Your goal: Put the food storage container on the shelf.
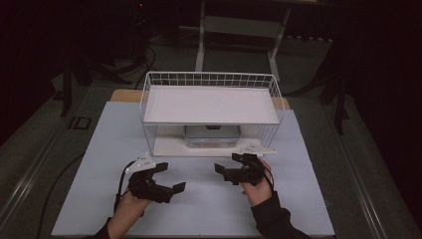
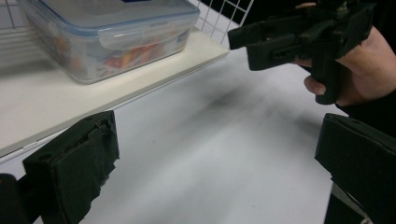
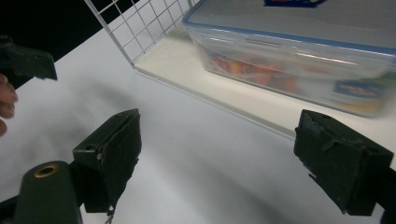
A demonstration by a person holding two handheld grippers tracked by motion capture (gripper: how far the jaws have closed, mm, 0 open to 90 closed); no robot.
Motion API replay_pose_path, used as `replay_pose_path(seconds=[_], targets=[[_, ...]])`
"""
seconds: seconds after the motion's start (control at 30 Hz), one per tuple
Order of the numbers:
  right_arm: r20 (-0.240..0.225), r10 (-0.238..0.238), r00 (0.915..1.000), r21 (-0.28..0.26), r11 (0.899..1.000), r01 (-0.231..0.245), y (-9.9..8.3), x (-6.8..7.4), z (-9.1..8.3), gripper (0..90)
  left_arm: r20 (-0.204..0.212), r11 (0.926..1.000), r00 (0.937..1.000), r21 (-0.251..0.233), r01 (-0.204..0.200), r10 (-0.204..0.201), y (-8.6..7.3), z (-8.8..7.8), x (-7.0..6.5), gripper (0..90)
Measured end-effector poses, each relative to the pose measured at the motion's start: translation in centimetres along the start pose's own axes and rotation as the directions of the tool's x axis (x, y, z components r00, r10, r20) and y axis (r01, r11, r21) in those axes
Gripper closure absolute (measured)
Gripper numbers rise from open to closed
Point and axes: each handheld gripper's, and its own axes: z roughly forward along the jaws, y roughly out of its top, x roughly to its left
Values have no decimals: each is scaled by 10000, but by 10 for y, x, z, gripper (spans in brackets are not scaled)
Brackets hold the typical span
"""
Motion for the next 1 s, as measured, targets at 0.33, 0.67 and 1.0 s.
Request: replay_pose_path(seconds=[0.33,0.67,1.0], targets=[[-46,152,9999,-344,9993,-153,-14,-6,-33,148,279,9998,9995,37,-176,175,-3,-13,2,0],[100,240,9997,-475,9986,-235,-33,-14,-63,149,419,9992,9984,28,-389,388,-13,-23,5,0],[265,446,9987,-602,9973,-430,-52,-23,-85,151,178,9990,9990,-189,-398,402,-19,-40,12,0]])
